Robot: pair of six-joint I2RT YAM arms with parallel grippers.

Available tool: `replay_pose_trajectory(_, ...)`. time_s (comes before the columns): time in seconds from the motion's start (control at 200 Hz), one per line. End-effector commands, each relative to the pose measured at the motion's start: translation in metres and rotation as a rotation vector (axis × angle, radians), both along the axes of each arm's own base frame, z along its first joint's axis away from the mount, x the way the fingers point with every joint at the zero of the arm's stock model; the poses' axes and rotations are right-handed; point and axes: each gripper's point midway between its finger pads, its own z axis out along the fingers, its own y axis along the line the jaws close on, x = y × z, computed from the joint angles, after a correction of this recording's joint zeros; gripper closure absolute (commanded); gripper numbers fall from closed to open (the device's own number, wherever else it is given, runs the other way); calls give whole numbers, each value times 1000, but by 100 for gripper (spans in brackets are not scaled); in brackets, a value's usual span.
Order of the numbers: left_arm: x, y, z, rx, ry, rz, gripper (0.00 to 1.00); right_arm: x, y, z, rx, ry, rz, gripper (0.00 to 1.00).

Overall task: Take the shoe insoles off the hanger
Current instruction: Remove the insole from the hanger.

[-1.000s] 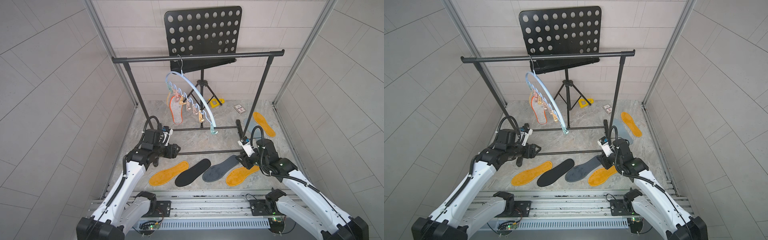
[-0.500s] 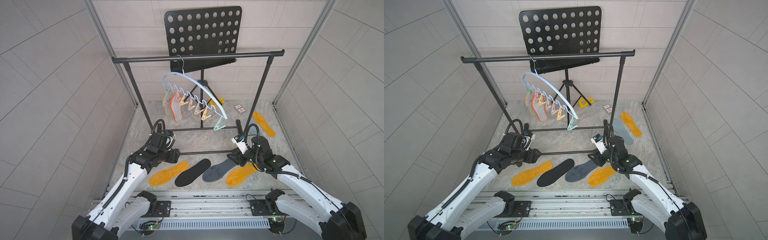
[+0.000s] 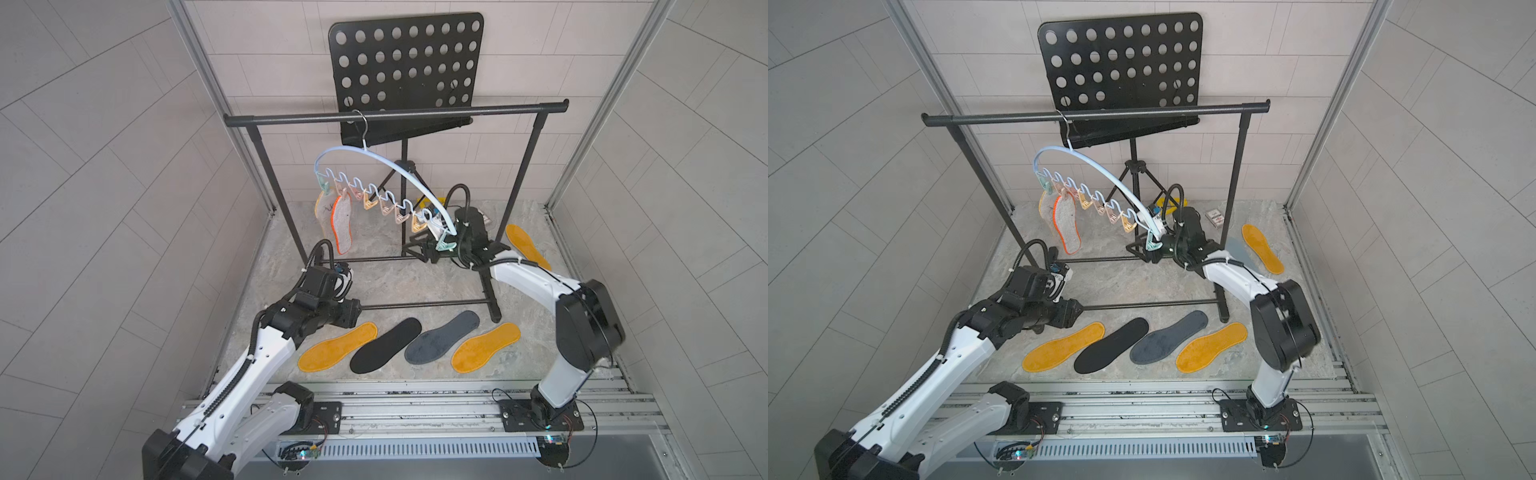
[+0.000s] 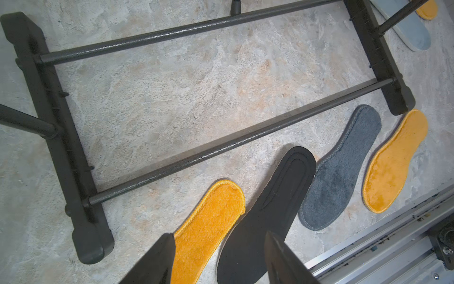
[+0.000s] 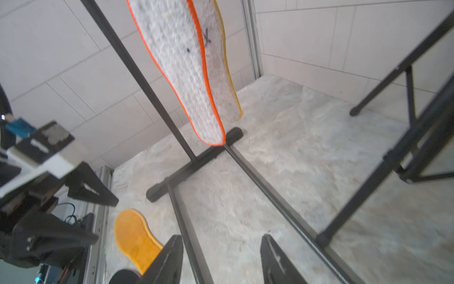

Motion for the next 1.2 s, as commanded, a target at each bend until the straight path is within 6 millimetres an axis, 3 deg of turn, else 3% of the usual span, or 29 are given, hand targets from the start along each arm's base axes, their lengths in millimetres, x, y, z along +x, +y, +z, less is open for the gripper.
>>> replay_pose_trajectory(0.0,-4,-2,0,-5,17,-5,35,20,27,34,124,-74,57,42)
replay_pose_trajectory(0.12,-4,-4,-2,-5,32,-12,36,42,54,53,194,-107,110,41)
replay_pose_trajectory(0.24,-6,-6,-4,3,41,-22,36,54,75,57,233,-135,146,40)
replay_pose_trajectory(0.555,-12,-16,-8,17,61,-76,38,54,121,72,289,-221,240,36)
replay_pose_trajectory(1.011,-15,-21,-10,19,70,-101,39,54,139,72,302,-228,283,32)
replay_pose_trajectory(1.106,-15,-21,-11,20,73,-101,39,48,142,72,309,-212,309,36)
replay_pose_trajectory(1.191,-15,-21,-11,20,75,-102,39,43,143,73,312,-206,329,47)
